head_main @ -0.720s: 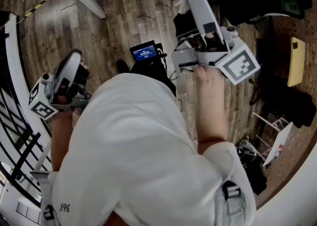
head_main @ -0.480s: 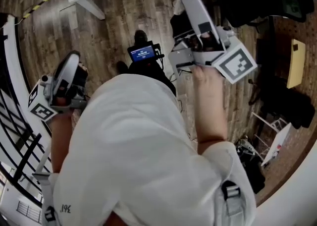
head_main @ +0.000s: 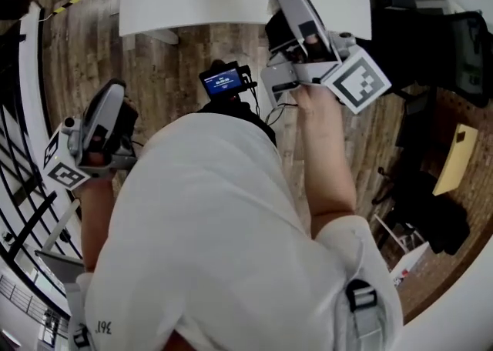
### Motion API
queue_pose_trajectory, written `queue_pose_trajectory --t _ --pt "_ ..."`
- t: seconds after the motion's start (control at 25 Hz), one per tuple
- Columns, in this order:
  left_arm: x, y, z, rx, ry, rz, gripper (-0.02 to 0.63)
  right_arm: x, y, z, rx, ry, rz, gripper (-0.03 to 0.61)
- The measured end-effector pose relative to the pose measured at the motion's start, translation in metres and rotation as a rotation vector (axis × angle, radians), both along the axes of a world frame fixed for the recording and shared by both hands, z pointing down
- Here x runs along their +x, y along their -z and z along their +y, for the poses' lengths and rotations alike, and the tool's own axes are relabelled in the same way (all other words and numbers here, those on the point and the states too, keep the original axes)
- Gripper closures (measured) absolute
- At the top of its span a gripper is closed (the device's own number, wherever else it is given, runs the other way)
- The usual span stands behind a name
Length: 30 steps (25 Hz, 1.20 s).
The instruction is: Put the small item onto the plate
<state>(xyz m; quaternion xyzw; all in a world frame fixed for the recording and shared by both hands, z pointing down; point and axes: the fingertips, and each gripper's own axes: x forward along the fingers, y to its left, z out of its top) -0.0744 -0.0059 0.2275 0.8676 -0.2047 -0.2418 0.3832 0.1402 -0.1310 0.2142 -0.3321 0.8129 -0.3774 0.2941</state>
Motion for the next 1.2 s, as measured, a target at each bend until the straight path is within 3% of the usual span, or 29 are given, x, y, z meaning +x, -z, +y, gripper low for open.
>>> queue_pose_trajectory --t 0.2,0.44,0.52,0.6,0.76,0.88,0.96,1.12,1.16,1.2 --pt "0.012 -0.012 -0.071 -0.020 0.053 0.004 0.609 0.002 -0.024 -0.081 -0.050 0.067 -0.001 0.268" --pt "0.017 -0.007 -0.067 -0.032 0.083 0.017 0.609 -0.005 -0.027 -0.082 -0.068 0.114 0.017 0.268" --pt "0.019 -0.008 -0.074 -0.037 0.077 0.010 0.609 -0.007 -0.039 -0.089 -0.065 0.104 0.072 0.268" --pt "0.021 -0.010 -0.084 -0.038 0.073 0.001 0.609 -0.007 -0.087 -0.105 -0.088 0.067 0.269 0.268" --pt "0.025 -0.006 -0.087 -0.039 0.074 -0.031 0.609 -0.017 -0.218 -0.149 -0.061 0.072 0.964 0.268" --pt "0.024 -0.006 -0.083 -0.043 0.091 -0.059 0.609 -0.035 -0.290 -0.174 -0.044 0.165 1.274 0.268" --pt "0.019 -0.009 -0.081 -0.053 0.112 -0.068 0.609 -0.041 -0.322 -0.180 -0.068 0.214 1.363 0.268" --pt "0.012 -0.014 -0.083 -0.080 0.145 -0.058 0.609 -0.043 -0.338 -0.185 -0.104 0.248 1.365 0.268" --pt "0.011 -0.014 -0.082 -0.080 0.147 -0.057 0.609 -0.042 -0.333 -0.185 -0.099 0.244 1.360 0.245" --pt "0.011 -0.014 -0.081 -0.077 0.146 -0.057 0.609 -0.040 -0.324 -0.187 -0.089 0.220 1.338 0.177"
